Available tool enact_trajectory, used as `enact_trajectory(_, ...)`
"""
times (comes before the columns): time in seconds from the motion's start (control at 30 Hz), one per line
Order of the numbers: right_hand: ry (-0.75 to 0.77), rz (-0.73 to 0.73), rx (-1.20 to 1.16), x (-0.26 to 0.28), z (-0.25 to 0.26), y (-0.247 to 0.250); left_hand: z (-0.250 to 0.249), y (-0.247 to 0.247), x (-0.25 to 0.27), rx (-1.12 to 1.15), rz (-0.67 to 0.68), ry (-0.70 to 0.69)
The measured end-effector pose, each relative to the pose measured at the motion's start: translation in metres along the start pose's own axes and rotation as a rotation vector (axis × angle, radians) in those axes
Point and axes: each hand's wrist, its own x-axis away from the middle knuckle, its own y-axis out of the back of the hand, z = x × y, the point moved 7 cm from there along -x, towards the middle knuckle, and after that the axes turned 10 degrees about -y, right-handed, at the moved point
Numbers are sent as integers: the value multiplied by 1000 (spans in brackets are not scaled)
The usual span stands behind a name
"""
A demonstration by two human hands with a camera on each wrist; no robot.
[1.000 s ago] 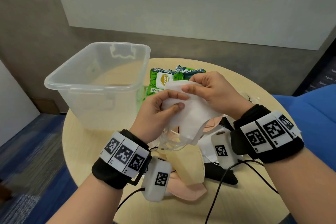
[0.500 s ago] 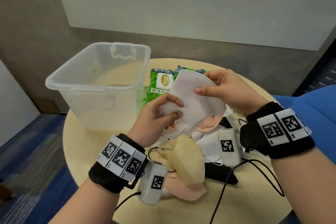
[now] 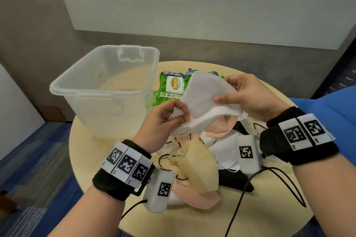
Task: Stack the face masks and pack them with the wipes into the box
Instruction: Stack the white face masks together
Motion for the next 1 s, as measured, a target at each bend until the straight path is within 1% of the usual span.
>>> enact_trajectory(0.13, 5, 23, 23, -1, 3, -4, -2, 2, -5, -133, 25, 23)
enact_trajectory(0.23, 9, 78, 123, -1, 7, -12, -7, 4, -12, -226, 37, -1)
enact_trajectory(0.3, 22, 104, 229, -1, 12, -19, -10, 0, -19, -201, 42, -28)
enact_trajectory(0.37, 50, 108, 248, 0, 17, -26, -16, -9, -24, -77, 51, -36)
enact_trajectory(0.4, 71, 92, 229, 1, 19, -29, -18, -13, -25, -30, 42, -41)
enact_trajectory(0.47, 122, 4, 160, 3, 22, -27, -19, -13, -27, -8, -19, -63)
enact_trajectory(0.57, 138, -154, -20, 8, 15, -16, -18, -1, -23, 47, -179, -80)
enact_trajectory(0.6, 120, -174, -74, 9, 10, -15, -19, 3, -22, 58, -235, -96)
enact_trajectory(0.67, 100, -146, -137, 14, 2, -19, -20, 7, -21, 60, -302, -123)
enact_trajectory(0.77, 132, -116, -150, 18, -5, -28, -23, 2, -18, 51, -326, -147)
enact_trajectory(0.9, 158, -157, -204, 20, -6, -27, -21, 5, -12, 149, -395, -122)
enact_trajectory(0.93, 152, -169, -193, 21, -6, -26, -21, 3, -11, 161, -386, -113)
enact_trajectory(1.0, 136, -166, -171, 23, -7, -28, -24, -3, -10, 133, -325, -112)
